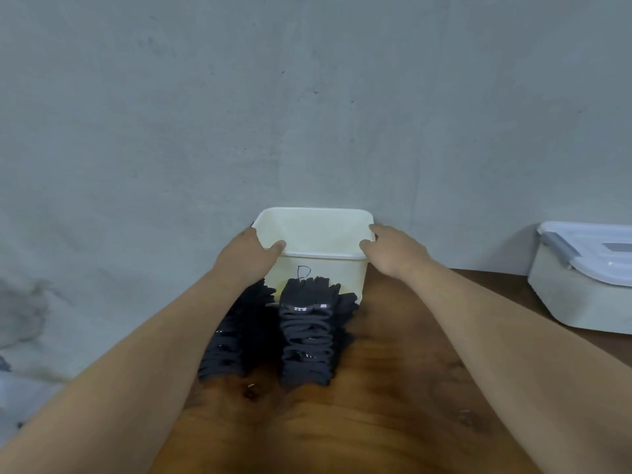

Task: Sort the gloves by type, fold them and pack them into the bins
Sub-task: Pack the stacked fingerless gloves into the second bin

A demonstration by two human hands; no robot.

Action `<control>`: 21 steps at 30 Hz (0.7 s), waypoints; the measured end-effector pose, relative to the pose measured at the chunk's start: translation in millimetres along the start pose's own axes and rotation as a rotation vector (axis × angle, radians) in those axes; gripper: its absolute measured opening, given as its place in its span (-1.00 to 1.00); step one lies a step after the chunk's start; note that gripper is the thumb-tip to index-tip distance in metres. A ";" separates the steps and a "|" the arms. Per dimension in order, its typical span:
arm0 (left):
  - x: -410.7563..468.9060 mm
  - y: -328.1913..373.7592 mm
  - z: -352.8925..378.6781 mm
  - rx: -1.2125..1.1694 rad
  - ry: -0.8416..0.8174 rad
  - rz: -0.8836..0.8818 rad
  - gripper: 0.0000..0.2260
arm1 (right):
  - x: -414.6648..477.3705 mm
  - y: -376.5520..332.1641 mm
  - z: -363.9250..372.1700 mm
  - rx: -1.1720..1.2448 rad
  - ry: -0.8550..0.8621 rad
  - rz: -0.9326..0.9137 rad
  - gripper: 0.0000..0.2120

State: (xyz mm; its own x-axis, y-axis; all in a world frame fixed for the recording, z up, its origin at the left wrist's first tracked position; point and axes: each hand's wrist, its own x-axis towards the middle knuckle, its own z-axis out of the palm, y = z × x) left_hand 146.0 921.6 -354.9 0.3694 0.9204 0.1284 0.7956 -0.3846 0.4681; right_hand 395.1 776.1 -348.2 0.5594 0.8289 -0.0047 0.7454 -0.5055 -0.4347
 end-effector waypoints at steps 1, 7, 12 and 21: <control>-1.9 7.4 2.7 0.007 -0.005 0.011 -0.29 | -1.3 7.8 -3.2 -0.003 0.002 0.008 -0.32; -27.9 76.1 24.1 0.012 -0.033 0.114 -0.28 | -17.7 68.1 -36.3 -0.110 0.070 0.106 -0.54; -55.8 153.8 62.4 0.088 -0.159 0.233 -0.43 | -50.9 126.9 -78.6 -0.075 0.127 0.218 -0.88; -131.1 192.4 80.6 0.084 -0.122 0.354 -0.37 | -113.0 185.7 -117.4 -0.150 0.103 0.281 -0.93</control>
State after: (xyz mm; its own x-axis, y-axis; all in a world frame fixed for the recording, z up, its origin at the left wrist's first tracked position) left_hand 289.4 721.3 -352.2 0.6786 0.7166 0.1614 0.6437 -0.6860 0.3392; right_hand 512.9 560.4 -322.7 0.7789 0.6271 -0.0110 0.5973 -0.7470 -0.2918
